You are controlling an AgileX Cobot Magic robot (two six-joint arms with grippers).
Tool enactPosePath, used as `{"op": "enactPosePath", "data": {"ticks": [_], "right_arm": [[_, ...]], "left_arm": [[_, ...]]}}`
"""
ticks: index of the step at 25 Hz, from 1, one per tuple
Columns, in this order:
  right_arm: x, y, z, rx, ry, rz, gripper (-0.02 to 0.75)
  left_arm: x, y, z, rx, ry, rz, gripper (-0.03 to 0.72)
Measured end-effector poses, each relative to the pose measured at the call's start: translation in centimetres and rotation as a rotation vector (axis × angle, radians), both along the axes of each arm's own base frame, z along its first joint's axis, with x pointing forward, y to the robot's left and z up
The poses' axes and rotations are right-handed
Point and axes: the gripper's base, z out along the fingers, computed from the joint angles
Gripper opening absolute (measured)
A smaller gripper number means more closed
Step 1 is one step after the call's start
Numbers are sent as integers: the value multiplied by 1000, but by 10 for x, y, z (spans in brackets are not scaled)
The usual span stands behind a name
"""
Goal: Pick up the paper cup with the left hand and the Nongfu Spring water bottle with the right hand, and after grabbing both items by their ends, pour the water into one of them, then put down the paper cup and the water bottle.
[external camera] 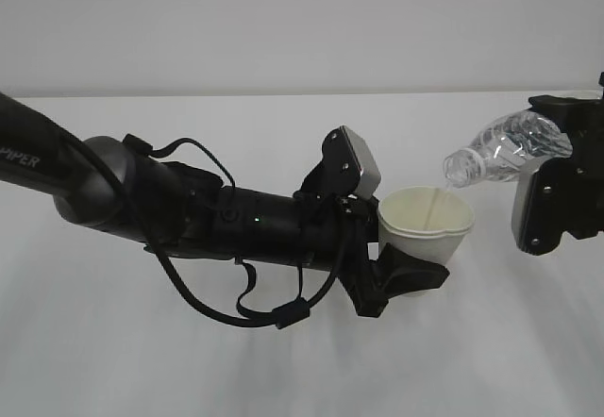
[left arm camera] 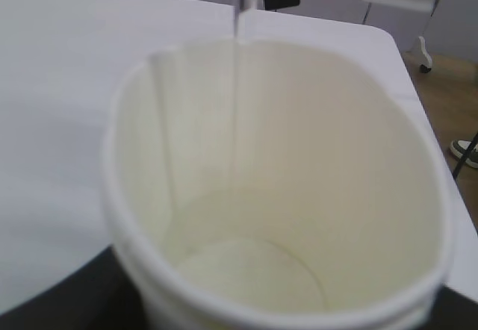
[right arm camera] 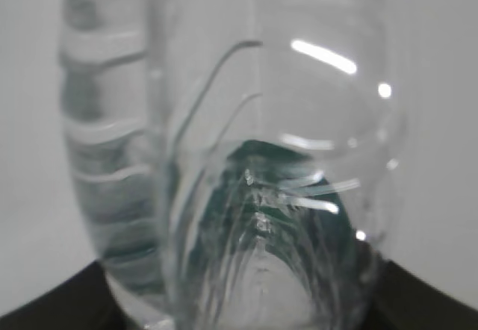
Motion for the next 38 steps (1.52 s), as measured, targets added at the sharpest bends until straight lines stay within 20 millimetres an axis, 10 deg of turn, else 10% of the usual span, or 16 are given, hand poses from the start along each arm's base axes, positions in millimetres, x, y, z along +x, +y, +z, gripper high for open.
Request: {"op": "enactPosePath", "data": {"ticks": [38], "right_arm": [[0, 0, 1, -25, -14, 6, 407]], "left_arm": [[0, 0, 0, 0, 0, 0, 451]]}}
